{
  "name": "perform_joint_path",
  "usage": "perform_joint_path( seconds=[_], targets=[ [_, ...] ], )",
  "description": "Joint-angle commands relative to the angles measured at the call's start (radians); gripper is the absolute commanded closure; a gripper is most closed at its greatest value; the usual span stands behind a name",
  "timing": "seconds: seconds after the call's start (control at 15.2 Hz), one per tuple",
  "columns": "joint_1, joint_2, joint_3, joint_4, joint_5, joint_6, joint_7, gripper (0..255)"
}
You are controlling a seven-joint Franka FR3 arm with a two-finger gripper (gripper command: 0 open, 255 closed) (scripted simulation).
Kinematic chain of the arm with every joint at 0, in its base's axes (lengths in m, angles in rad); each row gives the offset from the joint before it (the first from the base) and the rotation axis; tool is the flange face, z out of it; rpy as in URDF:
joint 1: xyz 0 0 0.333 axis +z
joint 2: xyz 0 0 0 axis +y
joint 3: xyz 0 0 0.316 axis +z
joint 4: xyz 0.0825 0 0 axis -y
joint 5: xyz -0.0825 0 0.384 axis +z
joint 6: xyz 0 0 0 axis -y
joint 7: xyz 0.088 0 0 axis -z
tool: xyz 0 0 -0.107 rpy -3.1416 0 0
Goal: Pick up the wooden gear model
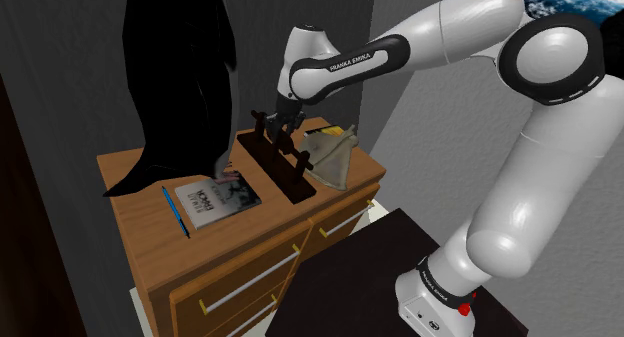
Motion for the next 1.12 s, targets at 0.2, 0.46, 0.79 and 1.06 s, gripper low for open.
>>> perform_joint_path(
  seconds=[0.2,0.46,0.79,1.06],
  targets=[
    [0.000,-0.001,0.000,-0.003,0.000,0.002,0.000,255],
    [-0.002,-0.030,0.003,0.015,0.011,-0.045,-0.009,255],
    [-0.004,-0.062,0.006,0.044,0.022,-0.104,-0.019,255],
    [-0.004,-0.085,0.008,0.070,0.030,-0.153,-0.026,255]
  ],
)
